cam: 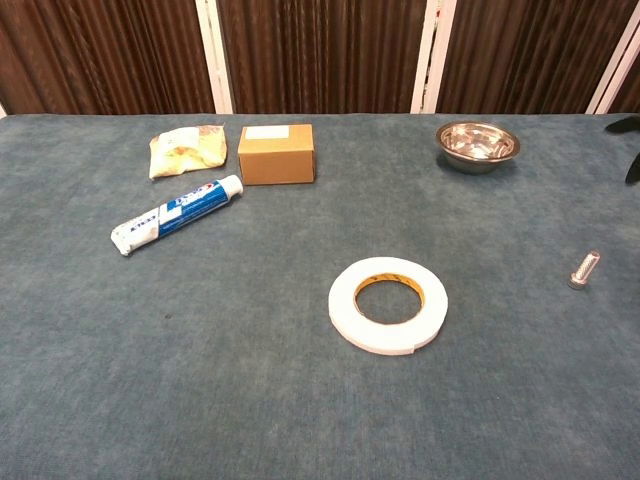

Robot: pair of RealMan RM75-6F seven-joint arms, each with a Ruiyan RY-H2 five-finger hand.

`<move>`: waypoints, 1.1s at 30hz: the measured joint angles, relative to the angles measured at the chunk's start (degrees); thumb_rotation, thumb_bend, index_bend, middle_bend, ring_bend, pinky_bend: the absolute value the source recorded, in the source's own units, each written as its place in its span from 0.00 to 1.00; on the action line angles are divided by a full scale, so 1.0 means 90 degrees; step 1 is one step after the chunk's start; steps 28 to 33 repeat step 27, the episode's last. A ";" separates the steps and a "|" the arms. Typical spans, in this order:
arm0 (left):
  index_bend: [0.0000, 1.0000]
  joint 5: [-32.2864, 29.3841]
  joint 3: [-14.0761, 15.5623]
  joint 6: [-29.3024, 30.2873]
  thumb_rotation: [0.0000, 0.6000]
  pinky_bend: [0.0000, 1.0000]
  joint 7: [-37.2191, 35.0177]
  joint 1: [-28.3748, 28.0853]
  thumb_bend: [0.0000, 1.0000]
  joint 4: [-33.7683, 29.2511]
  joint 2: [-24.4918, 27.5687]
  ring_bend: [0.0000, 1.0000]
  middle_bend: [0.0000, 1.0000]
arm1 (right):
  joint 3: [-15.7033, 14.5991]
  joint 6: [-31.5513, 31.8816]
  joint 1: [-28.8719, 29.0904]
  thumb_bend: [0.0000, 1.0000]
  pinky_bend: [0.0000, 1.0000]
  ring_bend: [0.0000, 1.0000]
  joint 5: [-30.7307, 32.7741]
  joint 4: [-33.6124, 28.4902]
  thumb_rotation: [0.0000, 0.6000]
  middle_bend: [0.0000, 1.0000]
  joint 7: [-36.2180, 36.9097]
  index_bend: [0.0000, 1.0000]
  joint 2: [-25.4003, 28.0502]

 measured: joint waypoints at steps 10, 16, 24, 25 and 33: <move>0.28 0.0083 0.0010 0.0062 1.00 0.44 0.0075 0.0015 0.54 -0.0023 -0.0003 0.27 0.21 | -0.0249 0.1263 -0.1008 0.14 0.10 0.00 -0.0431 -0.0441 1.00 0.06 -0.0043 0.14 0.0535; 0.28 0.0146 0.0027 0.0063 1.00 0.44 0.0151 0.0001 0.54 -0.0019 -0.0025 0.27 0.21 | -0.0251 0.1535 -0.1256 0.14 0.04 0.00 -0.0521 0.0042 1.00 0.00 0.0572 0.04 0.0418; 0.28 0.0110 0.0011 0.0110 1.00 0.44 0.0143 0.0033 0.54 -0.0029 -0.0026 0.27 0.20 | -0.0245 0.1215 -0.1332 0.14 0.04 0.00 -0.0496 0.0071 1.00 0.00 0.0627 0.00 0.0469; 0.28 0.0110 0.0011 0.0112 1.00 0.44 0.0140 0.0034 0.54 -0.0030 -0.0024 0.27 0.20 | -0.0242 0.1162 -0.1327 0.14 0.04 0.00 -0.0484 0.0056 1.00 0.00 0.0602 0.00 0.0479; 0.28 0.0111 0.0012 0.0116 1.00 0.44 0.0143 0.0038 0.54 -0.0032 -0.0022 0.27 0.21 | -0.0224 0.1103 -0.1324 0.14 0.04 0.00 -0.0482 0.0026 1.00 0.00 0.0592 0.00 0.0501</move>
